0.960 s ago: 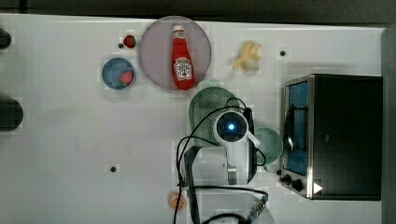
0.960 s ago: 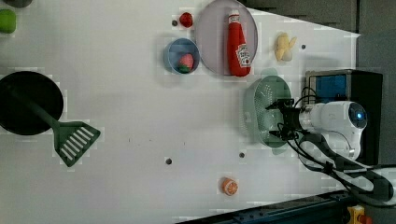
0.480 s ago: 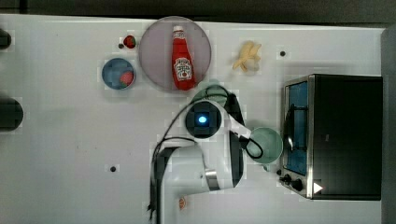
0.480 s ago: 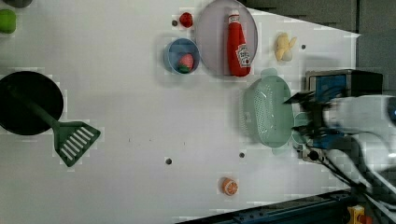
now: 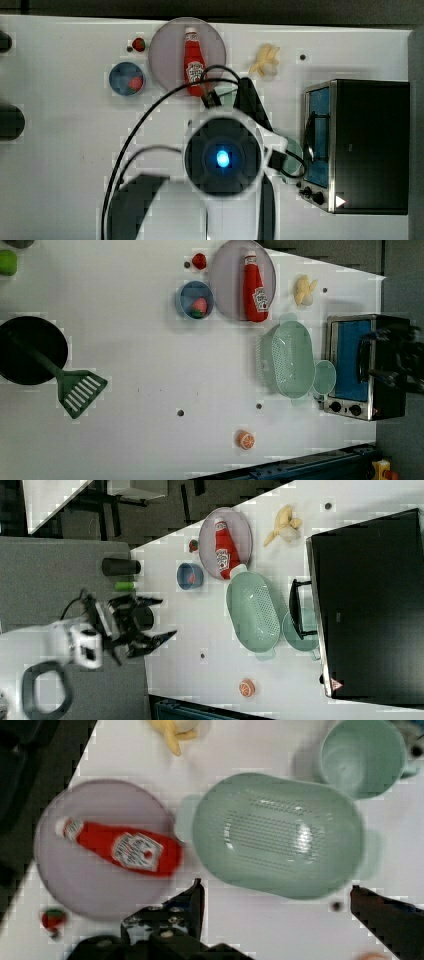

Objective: Drag strainer left to right.

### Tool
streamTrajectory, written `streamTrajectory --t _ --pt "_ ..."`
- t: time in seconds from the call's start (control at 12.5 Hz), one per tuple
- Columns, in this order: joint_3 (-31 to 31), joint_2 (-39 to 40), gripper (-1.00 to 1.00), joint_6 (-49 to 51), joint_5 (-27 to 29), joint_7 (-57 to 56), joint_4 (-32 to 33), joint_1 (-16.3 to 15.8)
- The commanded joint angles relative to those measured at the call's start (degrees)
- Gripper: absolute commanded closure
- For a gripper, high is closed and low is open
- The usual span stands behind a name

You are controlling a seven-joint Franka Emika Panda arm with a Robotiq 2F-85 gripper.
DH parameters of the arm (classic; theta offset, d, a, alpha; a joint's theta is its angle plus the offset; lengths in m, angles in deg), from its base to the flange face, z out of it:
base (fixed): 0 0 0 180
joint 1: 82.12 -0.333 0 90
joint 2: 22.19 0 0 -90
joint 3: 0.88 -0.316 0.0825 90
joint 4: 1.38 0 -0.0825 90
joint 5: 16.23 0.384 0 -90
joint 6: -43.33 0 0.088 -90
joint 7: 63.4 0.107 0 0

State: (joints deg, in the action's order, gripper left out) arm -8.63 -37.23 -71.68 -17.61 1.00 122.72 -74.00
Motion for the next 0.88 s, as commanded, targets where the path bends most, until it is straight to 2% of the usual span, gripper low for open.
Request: streamTrajectory --t 0.08,0.24,0.48,0.88 --pt "0.43 -1.72 -1.00 8.94 3.00 -13.49 -2.20 0.80" --pt "0.75 -3.92 -1.00 18.18 3.16 -13.48 -6.21 0.80" --pt "1.52 -4.65 -1.00 23.08 3.15 -14.73 -10.32 0.80" --pt "1.60 -4.20 -1.00 23.48 3.15 -14.89 -10.26 0.80"
